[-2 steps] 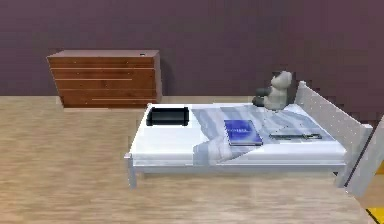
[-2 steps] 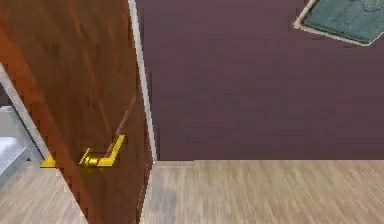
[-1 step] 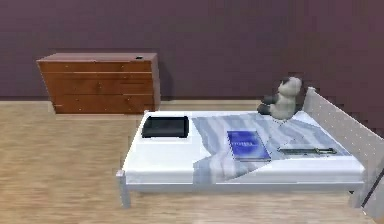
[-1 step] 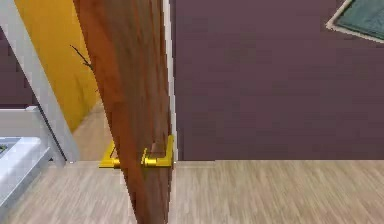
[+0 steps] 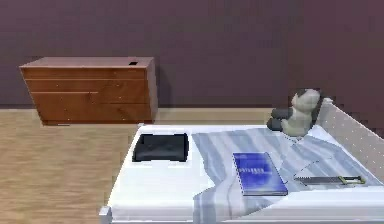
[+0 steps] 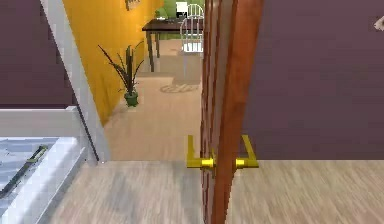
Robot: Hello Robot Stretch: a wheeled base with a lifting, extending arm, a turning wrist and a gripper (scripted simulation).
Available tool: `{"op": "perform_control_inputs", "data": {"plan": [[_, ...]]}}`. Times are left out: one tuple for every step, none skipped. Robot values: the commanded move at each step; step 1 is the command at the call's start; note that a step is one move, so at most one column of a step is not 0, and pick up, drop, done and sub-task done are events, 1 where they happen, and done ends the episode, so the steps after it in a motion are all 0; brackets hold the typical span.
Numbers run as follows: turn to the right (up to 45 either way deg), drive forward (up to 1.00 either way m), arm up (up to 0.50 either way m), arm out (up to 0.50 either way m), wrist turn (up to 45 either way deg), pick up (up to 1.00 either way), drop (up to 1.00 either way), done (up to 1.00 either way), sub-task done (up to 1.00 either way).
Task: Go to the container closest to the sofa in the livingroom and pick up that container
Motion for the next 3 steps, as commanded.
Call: {"op": "perform_control_inputs", "data": {"plan": [[42.0, 0.0, 0.0, 0.0, 0.0, 0.0, 0.0, 0.0, 0.0], [0.0, 0.65, 0.0, 0.0, 0.0, 0.0, 0.0, 0.0, 0.0], [45.0, 0.0, 0.0, 0.0, 0.0, 0.0, 0.0, 0.0, 0.0]]}}
